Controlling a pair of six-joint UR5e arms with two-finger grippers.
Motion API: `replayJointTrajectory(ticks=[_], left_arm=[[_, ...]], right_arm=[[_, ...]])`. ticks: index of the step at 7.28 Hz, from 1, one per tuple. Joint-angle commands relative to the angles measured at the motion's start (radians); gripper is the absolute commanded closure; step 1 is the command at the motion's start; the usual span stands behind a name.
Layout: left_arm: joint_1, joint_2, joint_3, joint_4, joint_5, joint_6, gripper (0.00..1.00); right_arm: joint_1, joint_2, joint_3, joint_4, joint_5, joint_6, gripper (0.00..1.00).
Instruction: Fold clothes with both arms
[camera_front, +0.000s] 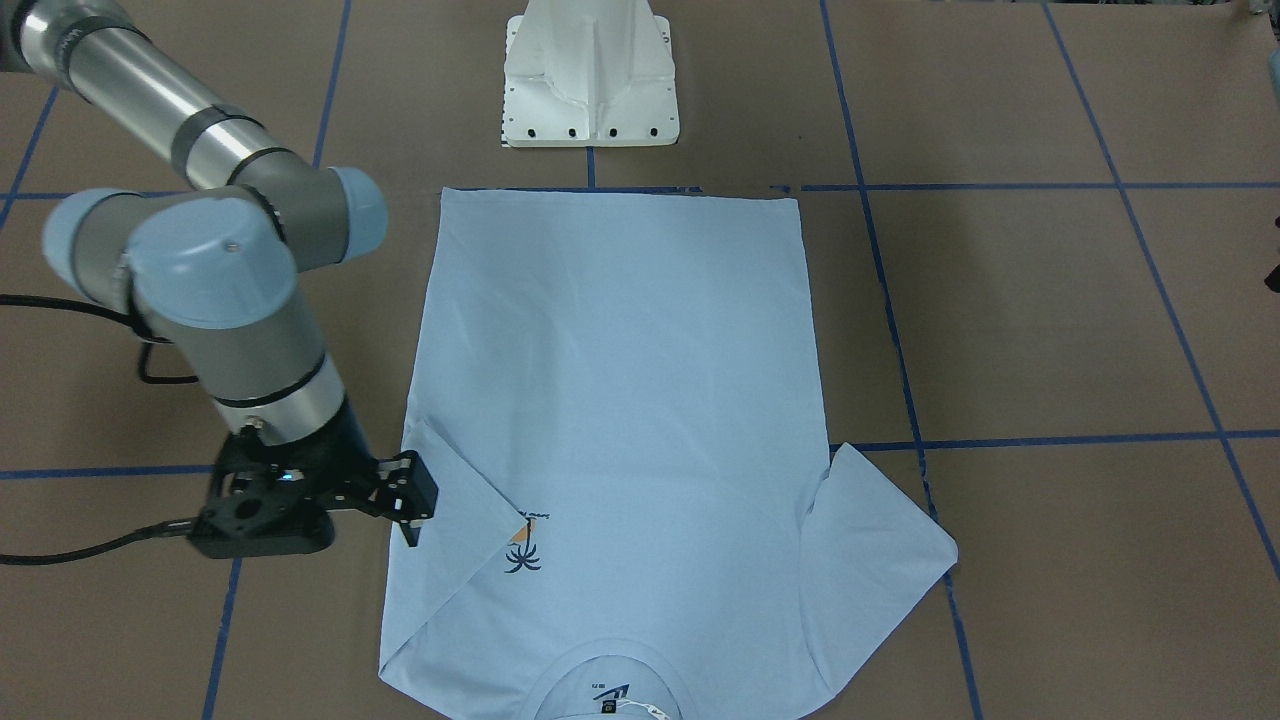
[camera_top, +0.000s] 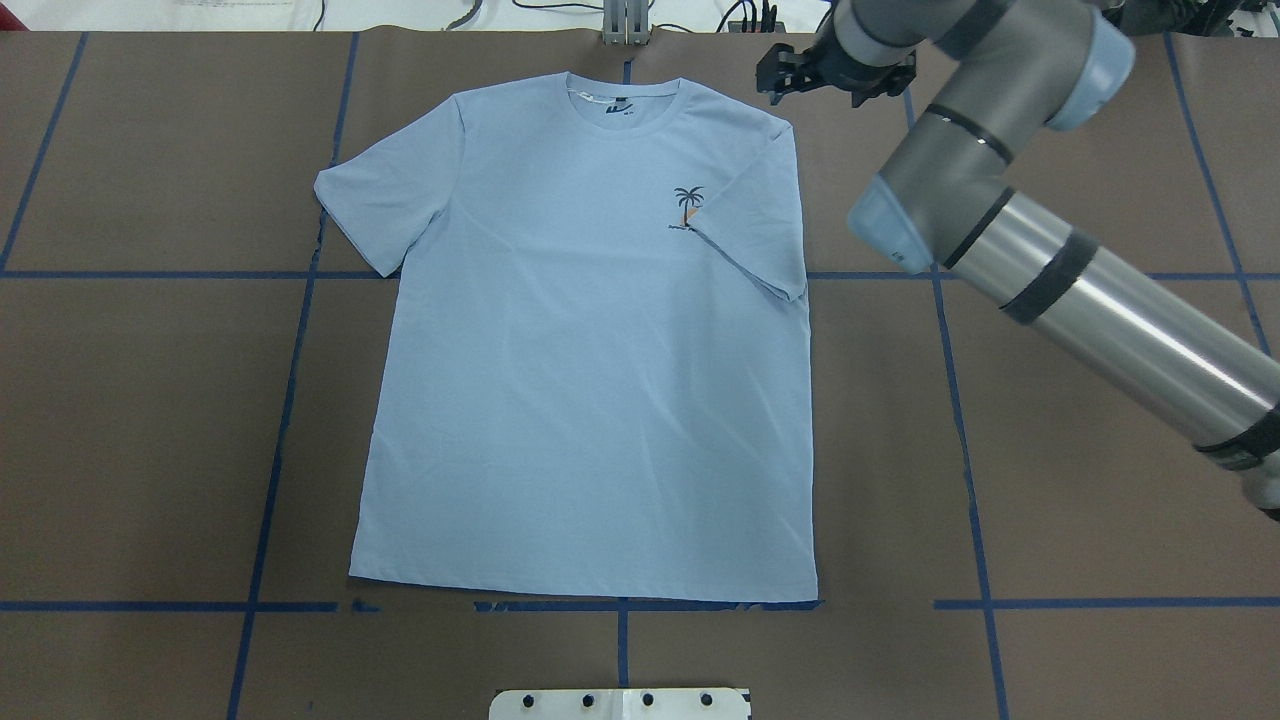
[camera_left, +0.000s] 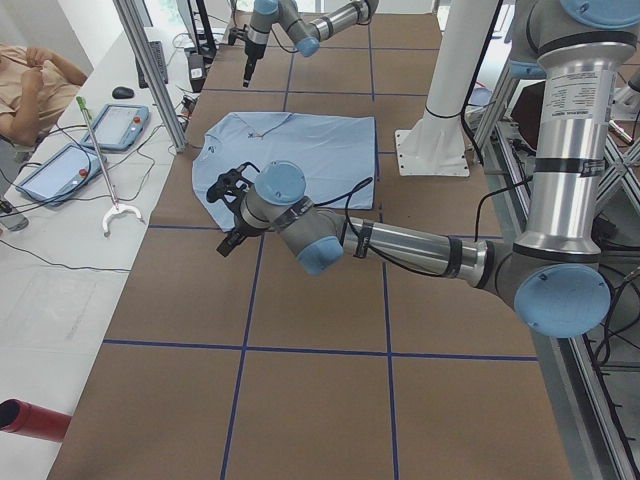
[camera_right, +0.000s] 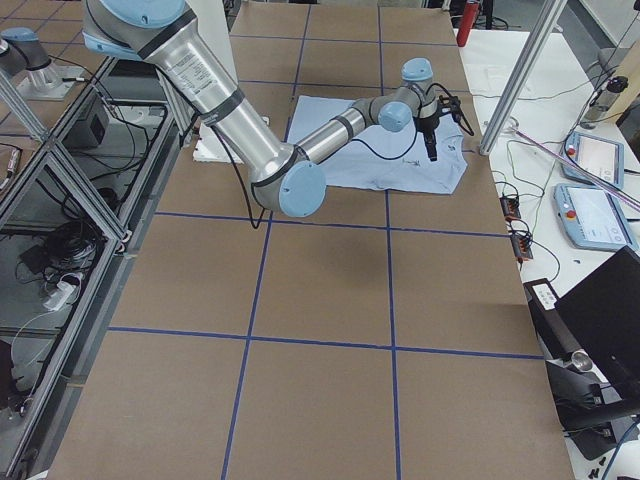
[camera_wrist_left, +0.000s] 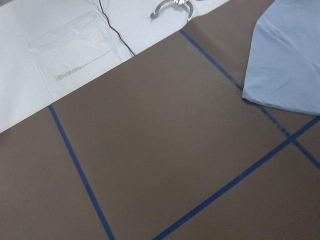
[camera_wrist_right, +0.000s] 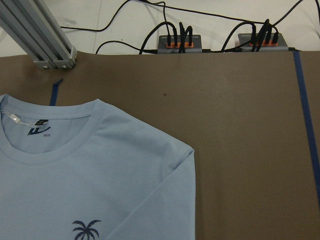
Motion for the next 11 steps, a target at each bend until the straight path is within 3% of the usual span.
replayJointTrajectory(ticks=[1,2,3,4,5,6,7,11], left_arm=[[0.060,-0.138,0.134,-0.015,0.067,-0.099,0.00],[0.112,-0.193,0.192,-0.018,0.109,-0.117,0.00],[0.172,-0.224,0.237,-0.053,0.170,-0.178,0.00],[0.224,-0.259,0.293,-0.108,0.199,-0.279,0.00],[0.282,-0.295,0.336,-0.152,0.273,-0.430,0.14],[0.353,-0.312,0.355,-0.171,0.369,-0.579,0.37],[0.409,-0.318,0.383,-0.206,0.441,-0.655,0.43],[0.528,-0.404,0.536,-0.266,0.609,-0.694,0.43]], right_arm=[[0.209,-0.134,0.094,-0.007,0.262,-0.177,0.00],[0.294,-0.212,0.097,-0.009,0.333,-0.358,0.00],[0.372,-0.286,0.090,-0.012,0.351,-0.498,0.00],[0.427,-0.336,0.082,-0.013,0.387,-0.556,0.00],[0.434,-0.401,0.083,-0.001,0.375,-0.568,0.01],[0.436,-0.415,0.082,0.001,0.374,-0.564,0.01],[0.436,-0.420,0.088,0.002,0.374,-0.556,0.00],[0.436,-0.441,0.093,0.005,0.375,-0.565,0.00]])
